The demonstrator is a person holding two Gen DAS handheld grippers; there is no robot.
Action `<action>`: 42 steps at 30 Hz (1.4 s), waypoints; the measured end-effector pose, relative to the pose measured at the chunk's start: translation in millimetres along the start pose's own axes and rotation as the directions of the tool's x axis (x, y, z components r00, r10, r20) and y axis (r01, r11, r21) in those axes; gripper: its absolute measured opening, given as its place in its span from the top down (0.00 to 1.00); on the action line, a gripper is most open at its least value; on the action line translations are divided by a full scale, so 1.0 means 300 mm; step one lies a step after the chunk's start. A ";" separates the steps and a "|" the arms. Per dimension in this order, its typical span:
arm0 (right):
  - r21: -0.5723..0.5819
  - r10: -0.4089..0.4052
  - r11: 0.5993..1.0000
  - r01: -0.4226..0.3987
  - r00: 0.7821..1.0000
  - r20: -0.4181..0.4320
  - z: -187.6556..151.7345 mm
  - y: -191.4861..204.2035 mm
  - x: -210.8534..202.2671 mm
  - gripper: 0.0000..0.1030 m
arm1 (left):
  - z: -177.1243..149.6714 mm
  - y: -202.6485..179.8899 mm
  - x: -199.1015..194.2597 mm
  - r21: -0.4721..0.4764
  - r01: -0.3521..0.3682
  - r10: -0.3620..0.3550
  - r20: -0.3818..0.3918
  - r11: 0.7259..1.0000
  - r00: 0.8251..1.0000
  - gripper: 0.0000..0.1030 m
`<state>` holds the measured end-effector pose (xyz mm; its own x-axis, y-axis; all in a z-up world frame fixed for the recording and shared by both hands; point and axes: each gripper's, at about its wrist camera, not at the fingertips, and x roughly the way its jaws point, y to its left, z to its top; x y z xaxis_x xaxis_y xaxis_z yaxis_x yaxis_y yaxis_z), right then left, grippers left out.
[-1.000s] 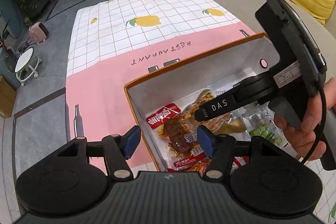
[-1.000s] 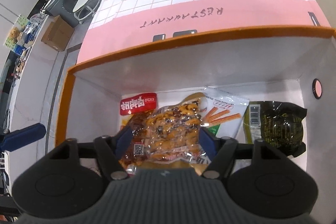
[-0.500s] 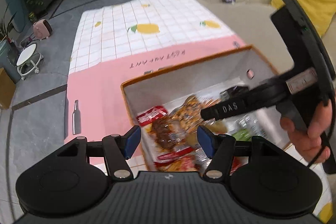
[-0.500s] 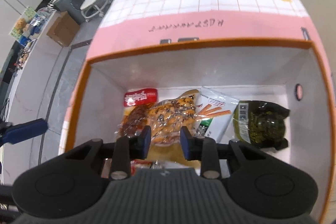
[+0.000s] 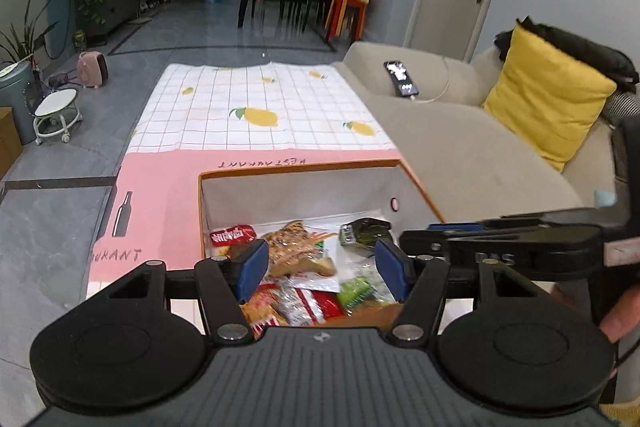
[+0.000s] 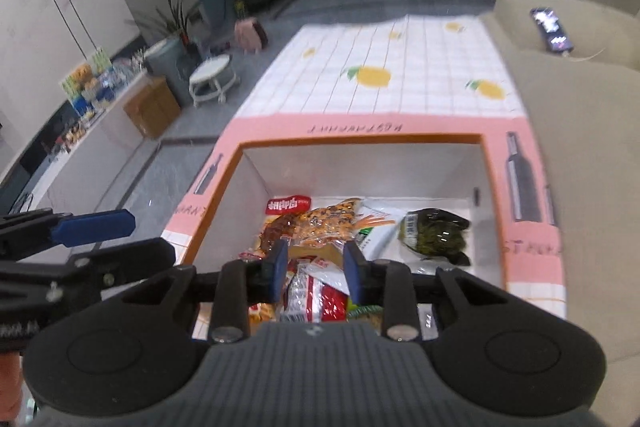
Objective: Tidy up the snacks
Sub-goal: 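Withdraw both grippers toward the clear pastry pack and green sausage, then grasp the clear pastry pack with the left gripper while the right grasps the green sausage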
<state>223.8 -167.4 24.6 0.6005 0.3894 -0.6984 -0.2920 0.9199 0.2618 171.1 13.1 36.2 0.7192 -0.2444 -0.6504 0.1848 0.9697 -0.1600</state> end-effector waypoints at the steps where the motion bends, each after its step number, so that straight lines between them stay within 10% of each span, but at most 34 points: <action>1: 0.007 -0.004 1.000 0.004 1.000 0.021 -0.030 -0.004 -0.040 0.72 | -0.017 -0.008 -0.015 0.001 0.001 -0.001 0.008 1.000 1.000 0.30; 19: 0.024 -0.137 0.991 0.134 0.979 0.150 -0.569 -0.005 -0.167 0.72 | -0.371 -0.053 0.010 -0.120 -0.037 0.024 -0.109 0.992 0.994 0.30; 42: -0.132 -0.190 0.973 0.190 0.982 0.012 -0.642 -0.059 0.133 0.64 | -0.481 0.013 0.245 -0.015 -0.058 0.054 -0.197 0.998 0.979 0.29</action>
<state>109.6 -177.1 -136.1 0.6541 0.2082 -0.7272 -0.2685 0.9627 0.0341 128.0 -0.4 -119.2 0.5818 -0.1863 -0.7917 0.1327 0.9821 -0.1336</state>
